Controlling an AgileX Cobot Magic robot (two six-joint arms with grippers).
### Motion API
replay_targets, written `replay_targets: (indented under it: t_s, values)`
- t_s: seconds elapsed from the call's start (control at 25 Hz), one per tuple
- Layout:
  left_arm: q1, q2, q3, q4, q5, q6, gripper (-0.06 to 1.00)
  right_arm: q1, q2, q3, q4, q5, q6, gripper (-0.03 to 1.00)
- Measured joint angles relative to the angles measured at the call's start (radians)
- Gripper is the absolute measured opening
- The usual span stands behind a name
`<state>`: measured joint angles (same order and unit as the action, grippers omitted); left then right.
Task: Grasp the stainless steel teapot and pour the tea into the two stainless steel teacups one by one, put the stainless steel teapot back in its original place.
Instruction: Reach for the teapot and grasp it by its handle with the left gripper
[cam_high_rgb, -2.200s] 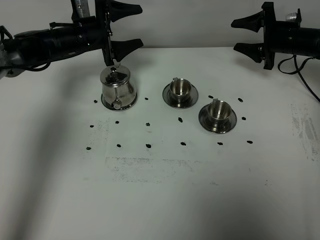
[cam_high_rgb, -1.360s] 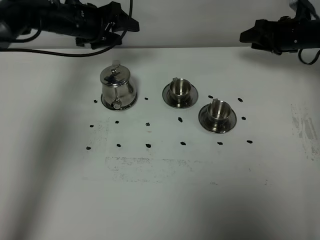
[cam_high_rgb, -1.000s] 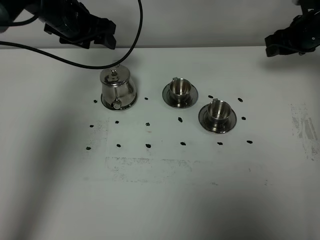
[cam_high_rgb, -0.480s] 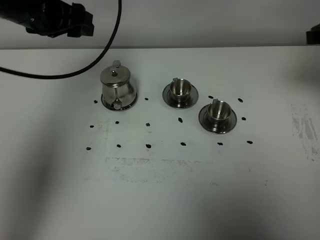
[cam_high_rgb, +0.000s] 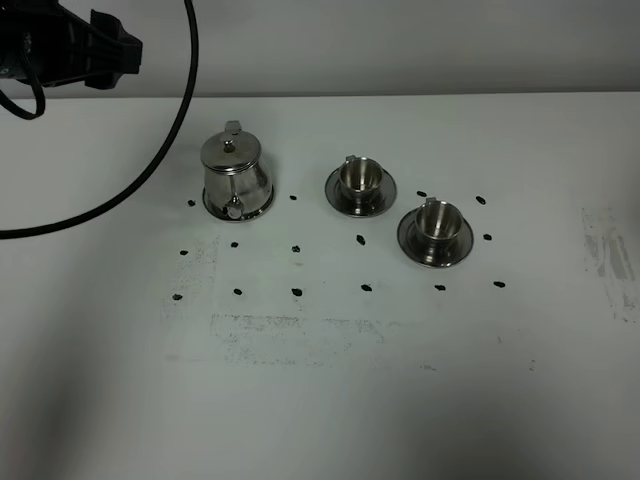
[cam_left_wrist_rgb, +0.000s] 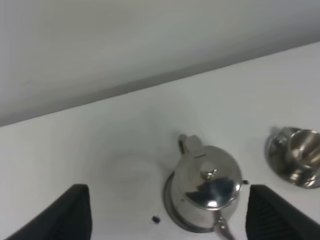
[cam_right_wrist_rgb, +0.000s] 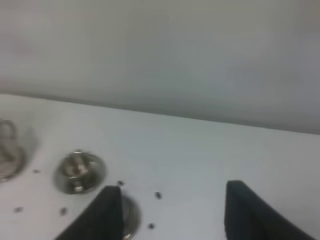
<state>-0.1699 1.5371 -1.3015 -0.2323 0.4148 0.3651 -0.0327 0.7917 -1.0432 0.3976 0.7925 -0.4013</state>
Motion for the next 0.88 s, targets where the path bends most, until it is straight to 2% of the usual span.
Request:
replay_targets:
  t_s: [0.12,0.28,0.4,0.52,0.76,0.88]
  values:
    - [0.0,-0.005,0.0,0.011,-0.034,0.032,0.59,0.0,-0.176,0.0,-0.024,0.165,0.074,0.41]
    - [0.0,-0.005,0.0,0.014,-0.047,0.046,0.58,0.0,-0.312,0.009,-0.071,0.248,0.154,0.38]
    - [0.0,-0.005,0.0,0.014,-0.073,0.047,0.58,0.0,-0.42,0.062,-0.133,0.265,0.203,0.36]
    - [0.0,-0.005,0.0,0.014,-0.078,0.046,0.57,0.0,-0.531,0.157,-0.18,0.239,0.223,0.36]
    - [0.0,0.005,0.0,0.014,-0.038,0.056,0.57,0.0,-0.715,0.369,-0.251,0.229,0.291,0.35]
    - [0.0,0.011,0.001,0.017,-0.03,0.059,0.57,0.0,-0.731,0.435,-0.298,0.24,0.335,0.35]
